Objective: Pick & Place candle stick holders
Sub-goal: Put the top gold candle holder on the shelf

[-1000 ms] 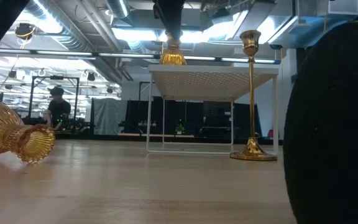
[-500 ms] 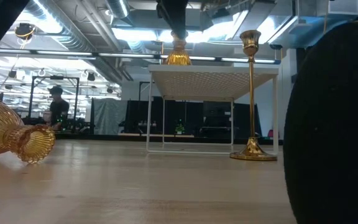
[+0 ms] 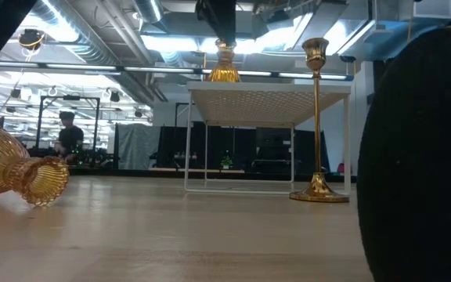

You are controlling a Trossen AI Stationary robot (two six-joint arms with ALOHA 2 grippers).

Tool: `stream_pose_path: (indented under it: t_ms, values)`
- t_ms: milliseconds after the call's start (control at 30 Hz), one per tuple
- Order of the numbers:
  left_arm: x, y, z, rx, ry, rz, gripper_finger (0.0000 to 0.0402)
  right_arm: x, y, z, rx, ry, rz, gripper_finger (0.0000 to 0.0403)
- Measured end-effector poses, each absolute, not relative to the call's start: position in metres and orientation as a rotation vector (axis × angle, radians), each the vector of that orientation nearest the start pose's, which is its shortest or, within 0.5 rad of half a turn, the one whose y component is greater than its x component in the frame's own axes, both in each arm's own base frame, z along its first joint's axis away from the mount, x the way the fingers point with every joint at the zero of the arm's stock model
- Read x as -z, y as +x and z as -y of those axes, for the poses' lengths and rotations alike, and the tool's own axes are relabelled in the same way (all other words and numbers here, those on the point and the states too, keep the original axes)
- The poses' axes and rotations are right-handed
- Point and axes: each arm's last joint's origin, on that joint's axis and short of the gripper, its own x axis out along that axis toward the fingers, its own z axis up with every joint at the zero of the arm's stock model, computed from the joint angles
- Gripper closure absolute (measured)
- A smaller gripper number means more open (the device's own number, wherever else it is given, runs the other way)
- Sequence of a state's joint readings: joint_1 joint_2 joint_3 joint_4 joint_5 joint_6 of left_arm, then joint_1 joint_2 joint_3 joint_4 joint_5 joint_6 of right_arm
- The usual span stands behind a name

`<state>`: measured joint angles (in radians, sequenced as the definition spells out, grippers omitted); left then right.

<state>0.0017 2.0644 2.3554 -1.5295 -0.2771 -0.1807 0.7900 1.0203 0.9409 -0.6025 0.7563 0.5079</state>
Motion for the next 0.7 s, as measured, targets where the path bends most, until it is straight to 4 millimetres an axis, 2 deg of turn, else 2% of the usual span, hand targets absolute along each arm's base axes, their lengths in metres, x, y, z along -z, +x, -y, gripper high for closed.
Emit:
stream_pose_path:
  t_ms: [167, 433, 567, 700]
  values:
    - [-0.385, 0.386, -0.009, -0.359, -0.006, -1.162, 0.0243, -0.313, 0.156, -0.127, 0.097, 0.023, -0.475, 0.0121]
    - [-0.418, 0.368, -0.003, -0.338, -0.030, -0.999, 0.0237, -0.313, 0.156, -0.127, 0.097, 0.024, -0.475, 0.0121]
    - [-0.438, 0.362, 0.007, -0.276, -0.059, -0.868, 0.0239, -0.313, 0.156, -0.127, 0.095, 0.022, -0.478, 0.0121]
    - [-0.454, 0.362, 0.027, -0.145, -0.095, -0.733, 0.0239, -0.313, 0.156, -0.128, 0.077, 0.015, -0.486, 0.0121]
